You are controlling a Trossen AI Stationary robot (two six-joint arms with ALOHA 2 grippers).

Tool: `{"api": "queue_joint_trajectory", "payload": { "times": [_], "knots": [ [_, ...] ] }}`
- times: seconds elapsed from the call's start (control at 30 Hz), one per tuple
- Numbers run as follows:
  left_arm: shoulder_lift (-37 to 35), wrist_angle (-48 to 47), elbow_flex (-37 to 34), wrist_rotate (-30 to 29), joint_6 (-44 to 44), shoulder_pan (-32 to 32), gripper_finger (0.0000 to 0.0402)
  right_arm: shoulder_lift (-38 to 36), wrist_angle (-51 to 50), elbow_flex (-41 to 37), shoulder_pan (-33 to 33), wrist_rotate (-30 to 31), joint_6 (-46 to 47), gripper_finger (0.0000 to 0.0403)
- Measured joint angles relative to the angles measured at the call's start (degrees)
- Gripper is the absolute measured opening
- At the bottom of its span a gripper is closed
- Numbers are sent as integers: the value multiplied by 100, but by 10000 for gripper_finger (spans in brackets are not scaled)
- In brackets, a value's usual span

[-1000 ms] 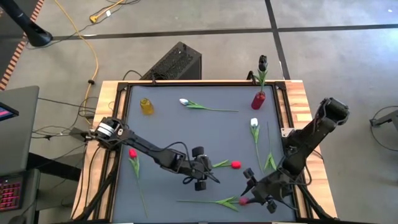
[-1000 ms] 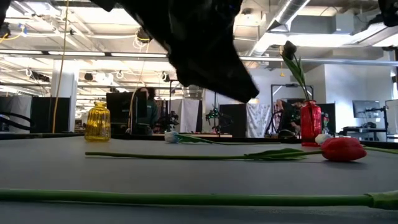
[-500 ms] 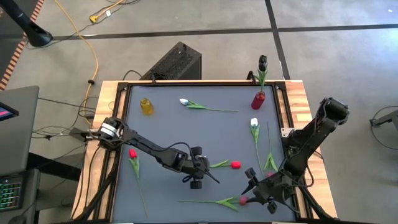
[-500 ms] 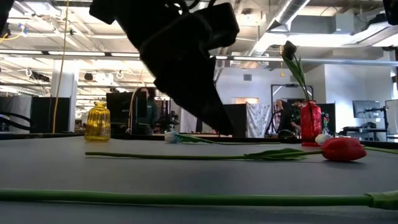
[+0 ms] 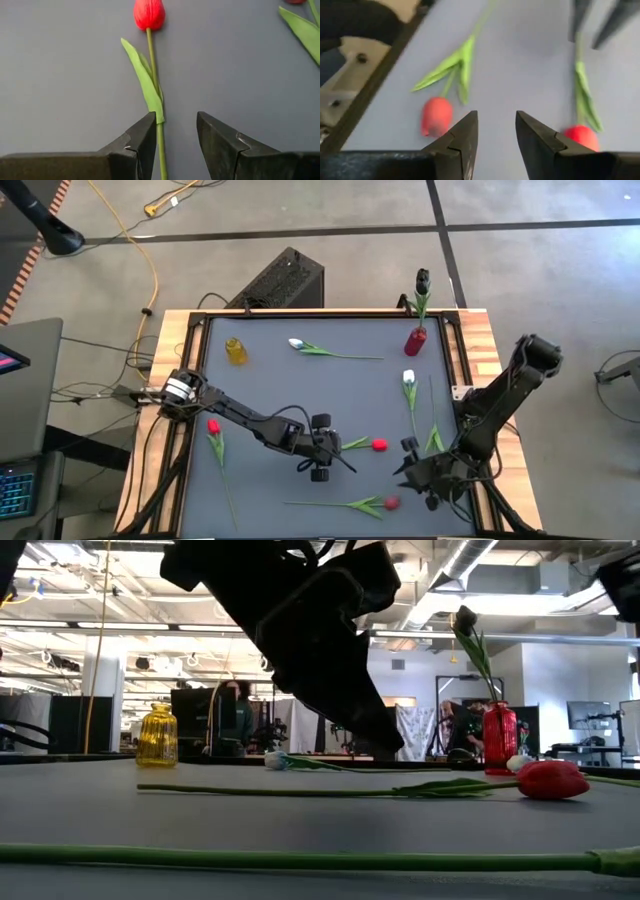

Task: Sort flowers into vase by color
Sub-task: Put the top dark red tulip into the red flower vase

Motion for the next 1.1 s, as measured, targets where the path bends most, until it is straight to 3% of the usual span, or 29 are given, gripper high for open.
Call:
{"api": "queue_joint_trajectory", "payload": {
  "times": [0.4, 0.67, 1.1],
  "knots": [
    [0, 24, 0, 37, -104, 2, 130, -873, -1289, 0, -509, 34, 423, 128],
    [0, 24, 0, 203, -150, 2, 130, -1263, -2450, 0, -540, -27, 1648, 128],
    [0, 26, 0, 202, -159, 28, 130, -1303, -2825, 0, -1166, -1137, -164, 146]
  ]
}}
